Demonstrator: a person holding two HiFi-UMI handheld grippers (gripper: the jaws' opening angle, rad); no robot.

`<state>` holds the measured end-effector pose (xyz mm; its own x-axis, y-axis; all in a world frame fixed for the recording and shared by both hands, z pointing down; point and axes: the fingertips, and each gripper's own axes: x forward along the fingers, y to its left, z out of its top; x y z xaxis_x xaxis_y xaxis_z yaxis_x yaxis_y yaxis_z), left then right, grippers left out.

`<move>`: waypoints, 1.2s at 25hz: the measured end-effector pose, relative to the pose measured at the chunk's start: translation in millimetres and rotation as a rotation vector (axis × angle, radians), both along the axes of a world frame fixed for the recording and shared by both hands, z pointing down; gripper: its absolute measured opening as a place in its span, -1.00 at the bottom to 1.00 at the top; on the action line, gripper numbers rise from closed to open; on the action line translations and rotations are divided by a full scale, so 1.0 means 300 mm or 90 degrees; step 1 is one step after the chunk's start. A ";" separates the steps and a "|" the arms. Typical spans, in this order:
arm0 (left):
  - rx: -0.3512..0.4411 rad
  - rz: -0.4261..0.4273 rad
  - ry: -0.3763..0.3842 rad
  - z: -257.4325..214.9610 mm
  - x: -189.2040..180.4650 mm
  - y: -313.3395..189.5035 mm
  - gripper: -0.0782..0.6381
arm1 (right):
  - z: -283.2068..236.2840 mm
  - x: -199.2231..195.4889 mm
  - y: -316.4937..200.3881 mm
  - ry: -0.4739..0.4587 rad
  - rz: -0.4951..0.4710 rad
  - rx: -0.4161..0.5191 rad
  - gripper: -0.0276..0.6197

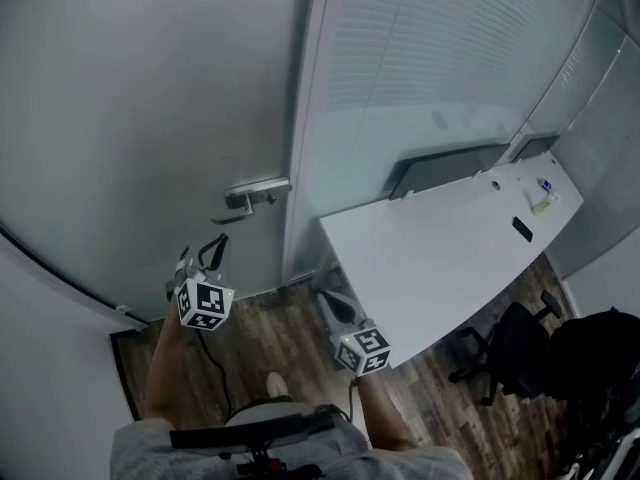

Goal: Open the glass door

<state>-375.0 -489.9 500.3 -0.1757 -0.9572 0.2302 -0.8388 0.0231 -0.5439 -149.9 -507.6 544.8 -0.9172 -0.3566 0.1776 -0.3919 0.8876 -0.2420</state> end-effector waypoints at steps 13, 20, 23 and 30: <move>-0.135 0.104 -0.222 0.119 -0.062 -0.169 -0.36 | 0.051 0.081 -0.031 0.021 0.064 -0.010 -0.91; -0.198 0.131 -0.260 0.237 -0.105 -0.247 -0.30 | 0.072 0.120 -0.048 0.036 0.093 -0.019 -0.91; -0.226 0.141 -0.295 0.284 -0.129 -0.274 -0.30 | 0.086 0.122 -0.054 0.040 0.101 -0.024 -0.91; -0.267 0.167 -0.304 0.350 -0.138 -0.313 -0.30 | 0.103 0.130 -0.080 0.047 0.122 -0.029 -0.91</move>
<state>-416.3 -583.7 605.4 -0.1247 -0.8289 0.5453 -0.4546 -0.4408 -0.7740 -110.8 -531.6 575.8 -0.8175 -0.5132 0.2615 -0.5705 0.7839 -0.2451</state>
